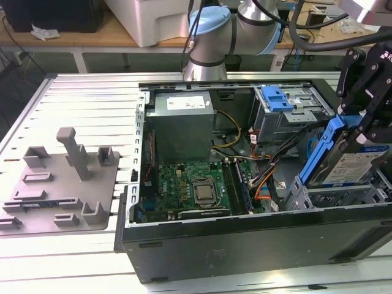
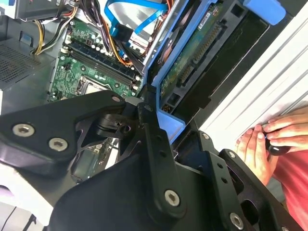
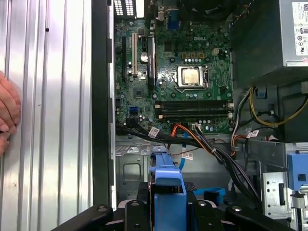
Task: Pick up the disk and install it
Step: 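Insert the disk into the insertion slot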
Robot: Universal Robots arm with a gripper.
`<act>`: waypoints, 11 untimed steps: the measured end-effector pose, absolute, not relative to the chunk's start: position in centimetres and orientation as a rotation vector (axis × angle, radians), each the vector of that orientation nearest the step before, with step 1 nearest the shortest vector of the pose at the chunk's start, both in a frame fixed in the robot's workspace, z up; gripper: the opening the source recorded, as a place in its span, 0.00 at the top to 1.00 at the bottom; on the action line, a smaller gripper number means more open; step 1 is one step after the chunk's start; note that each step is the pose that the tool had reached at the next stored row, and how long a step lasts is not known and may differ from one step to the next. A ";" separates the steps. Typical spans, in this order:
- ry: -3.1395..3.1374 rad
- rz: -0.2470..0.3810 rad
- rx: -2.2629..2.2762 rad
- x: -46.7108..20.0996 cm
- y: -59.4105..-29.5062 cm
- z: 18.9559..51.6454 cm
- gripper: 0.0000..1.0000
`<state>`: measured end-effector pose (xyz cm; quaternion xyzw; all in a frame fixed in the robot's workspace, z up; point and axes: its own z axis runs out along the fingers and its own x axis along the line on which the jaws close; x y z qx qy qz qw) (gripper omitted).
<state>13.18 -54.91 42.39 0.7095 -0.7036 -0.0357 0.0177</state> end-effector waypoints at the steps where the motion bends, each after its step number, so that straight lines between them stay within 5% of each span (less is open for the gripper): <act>1: -2.186 -0.111 2.204 13.2 -54.9 42.3 0.63; 11: -2.185 -0.112 2.204 13.4 -54.9 41.5 0.63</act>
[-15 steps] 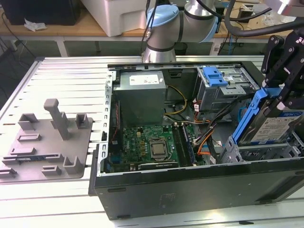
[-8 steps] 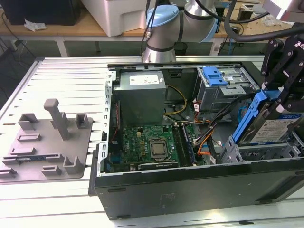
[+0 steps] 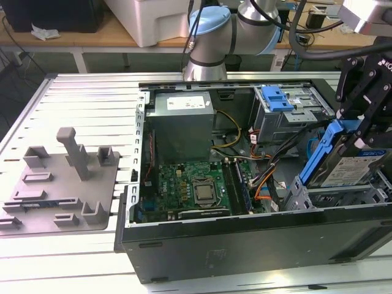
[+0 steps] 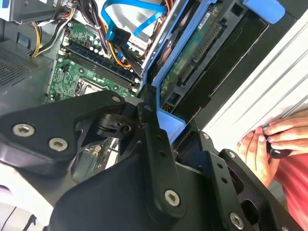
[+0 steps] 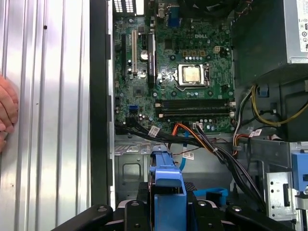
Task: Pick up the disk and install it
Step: 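Insert the disk into the insertion slot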
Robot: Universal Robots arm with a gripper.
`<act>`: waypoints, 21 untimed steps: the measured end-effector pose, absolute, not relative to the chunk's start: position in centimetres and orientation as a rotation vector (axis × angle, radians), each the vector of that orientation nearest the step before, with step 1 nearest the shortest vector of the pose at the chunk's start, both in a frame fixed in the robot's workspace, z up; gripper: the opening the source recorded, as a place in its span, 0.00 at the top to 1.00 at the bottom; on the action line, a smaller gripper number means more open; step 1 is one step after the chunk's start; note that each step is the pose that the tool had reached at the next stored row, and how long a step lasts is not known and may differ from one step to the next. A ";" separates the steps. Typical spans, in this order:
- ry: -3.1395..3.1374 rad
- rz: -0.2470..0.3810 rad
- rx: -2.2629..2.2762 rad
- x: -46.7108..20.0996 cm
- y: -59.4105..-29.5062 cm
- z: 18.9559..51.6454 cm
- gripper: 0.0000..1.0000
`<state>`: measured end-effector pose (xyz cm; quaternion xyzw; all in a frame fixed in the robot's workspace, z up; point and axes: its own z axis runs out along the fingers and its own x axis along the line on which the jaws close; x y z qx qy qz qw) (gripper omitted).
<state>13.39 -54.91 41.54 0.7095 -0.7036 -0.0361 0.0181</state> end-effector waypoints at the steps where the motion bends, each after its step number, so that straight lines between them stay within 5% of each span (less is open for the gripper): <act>1: -2.185 -0.112 2.204 13.4 -54.9 41.4 0.63; 21: -2.185 -0.112 2.203 13.5 -54.9 39.6 0.63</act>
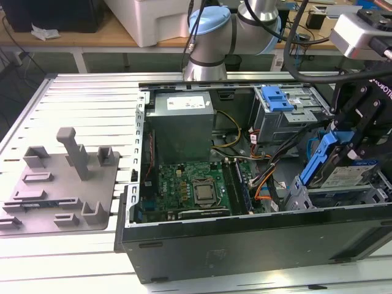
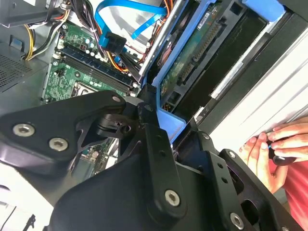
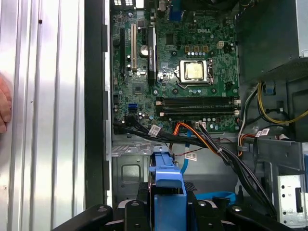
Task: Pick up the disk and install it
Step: 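Insert the disk into the insertion slot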
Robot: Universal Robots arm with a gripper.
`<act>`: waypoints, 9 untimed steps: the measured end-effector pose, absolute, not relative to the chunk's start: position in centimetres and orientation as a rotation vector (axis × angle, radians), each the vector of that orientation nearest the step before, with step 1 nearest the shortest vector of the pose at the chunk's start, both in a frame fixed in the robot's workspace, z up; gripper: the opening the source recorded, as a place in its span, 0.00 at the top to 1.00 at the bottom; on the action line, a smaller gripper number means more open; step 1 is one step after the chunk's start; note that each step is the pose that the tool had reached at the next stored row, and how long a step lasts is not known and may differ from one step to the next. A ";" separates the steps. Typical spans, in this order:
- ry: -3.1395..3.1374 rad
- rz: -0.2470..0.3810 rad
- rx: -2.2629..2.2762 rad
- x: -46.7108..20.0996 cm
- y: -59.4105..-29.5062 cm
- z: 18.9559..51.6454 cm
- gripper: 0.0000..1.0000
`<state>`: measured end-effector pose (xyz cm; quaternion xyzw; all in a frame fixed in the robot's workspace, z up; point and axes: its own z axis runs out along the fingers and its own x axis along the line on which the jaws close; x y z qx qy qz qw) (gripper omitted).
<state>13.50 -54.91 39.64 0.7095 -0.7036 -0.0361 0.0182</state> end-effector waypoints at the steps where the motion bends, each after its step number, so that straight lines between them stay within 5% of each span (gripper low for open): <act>1: -2.185 -0.112 2.203 13.5 -54.9 39.6 0.63; 6: -2.185 -0.112 2.204 13.4 -54.9 39.6 0.50; 9: -2.185 -0.112 2.204 13.4 -54.9 39.6 0.50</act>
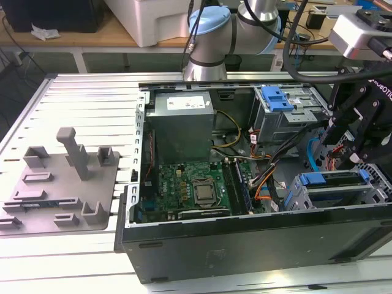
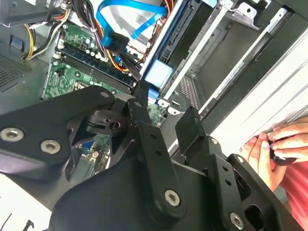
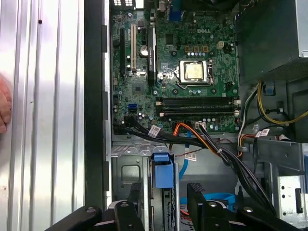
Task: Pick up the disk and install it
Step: 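Insert the disk into the insertion slot, then insert the first disk wire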
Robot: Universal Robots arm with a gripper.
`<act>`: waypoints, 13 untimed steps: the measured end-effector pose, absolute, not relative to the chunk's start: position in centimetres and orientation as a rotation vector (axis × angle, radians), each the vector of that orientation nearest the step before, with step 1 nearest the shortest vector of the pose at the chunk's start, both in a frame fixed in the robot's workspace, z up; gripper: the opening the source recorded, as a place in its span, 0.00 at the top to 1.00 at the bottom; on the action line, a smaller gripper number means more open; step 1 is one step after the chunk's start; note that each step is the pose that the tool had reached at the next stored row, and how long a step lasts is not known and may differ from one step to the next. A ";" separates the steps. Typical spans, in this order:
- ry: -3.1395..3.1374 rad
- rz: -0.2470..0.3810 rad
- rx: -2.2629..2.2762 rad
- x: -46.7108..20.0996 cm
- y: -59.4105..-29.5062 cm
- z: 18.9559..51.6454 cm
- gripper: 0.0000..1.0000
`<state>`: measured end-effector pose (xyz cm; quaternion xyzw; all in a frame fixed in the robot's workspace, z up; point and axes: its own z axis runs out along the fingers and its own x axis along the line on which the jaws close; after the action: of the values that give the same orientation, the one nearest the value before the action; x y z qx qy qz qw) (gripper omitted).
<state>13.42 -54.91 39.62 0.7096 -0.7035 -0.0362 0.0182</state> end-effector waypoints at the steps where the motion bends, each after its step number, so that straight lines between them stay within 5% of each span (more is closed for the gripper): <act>1: -2.185 -0.112 2.204 13.4 -54.9 39.6 0.50; 13: -2.182 -0.112 2.206 13.4 -54.9 39.6 0.50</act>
<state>13.42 -54.91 39.63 0.7103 -0.7028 -0.0361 0.0183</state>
